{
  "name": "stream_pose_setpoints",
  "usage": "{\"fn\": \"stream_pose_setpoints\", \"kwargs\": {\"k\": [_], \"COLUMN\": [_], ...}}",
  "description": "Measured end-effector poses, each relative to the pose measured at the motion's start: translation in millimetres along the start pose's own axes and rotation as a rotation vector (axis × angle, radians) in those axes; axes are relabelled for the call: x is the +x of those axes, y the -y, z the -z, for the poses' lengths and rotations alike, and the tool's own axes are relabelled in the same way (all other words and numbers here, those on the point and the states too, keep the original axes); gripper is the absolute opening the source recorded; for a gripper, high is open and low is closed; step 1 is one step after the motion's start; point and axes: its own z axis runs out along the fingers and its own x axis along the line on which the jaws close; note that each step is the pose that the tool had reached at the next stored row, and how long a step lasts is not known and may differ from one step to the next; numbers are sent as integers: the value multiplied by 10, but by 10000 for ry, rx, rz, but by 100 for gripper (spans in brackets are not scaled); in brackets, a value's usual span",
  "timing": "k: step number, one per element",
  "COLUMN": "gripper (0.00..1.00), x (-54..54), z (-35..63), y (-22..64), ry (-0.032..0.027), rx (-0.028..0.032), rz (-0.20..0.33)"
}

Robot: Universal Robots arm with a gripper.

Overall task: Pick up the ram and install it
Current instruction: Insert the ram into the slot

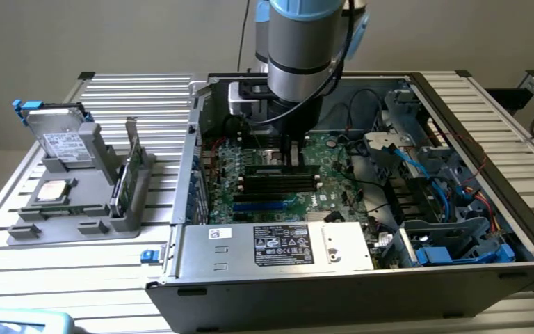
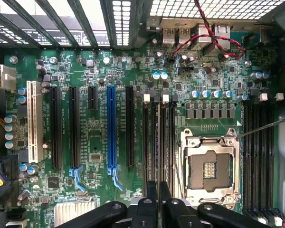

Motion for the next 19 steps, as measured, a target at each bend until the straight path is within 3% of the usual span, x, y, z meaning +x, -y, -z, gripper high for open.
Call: {"fn": "stream_pose_setpoints", "kwargs": {"k": [8,13,19], "gripper": [13,13,13], "x": [12,20,27], "z": [-115,-205,-211], "y": [-2,-3,-4], "ry": [-82,-90,-154], "rx": [-41,-47,-50], "rz": [337,405,396]}}
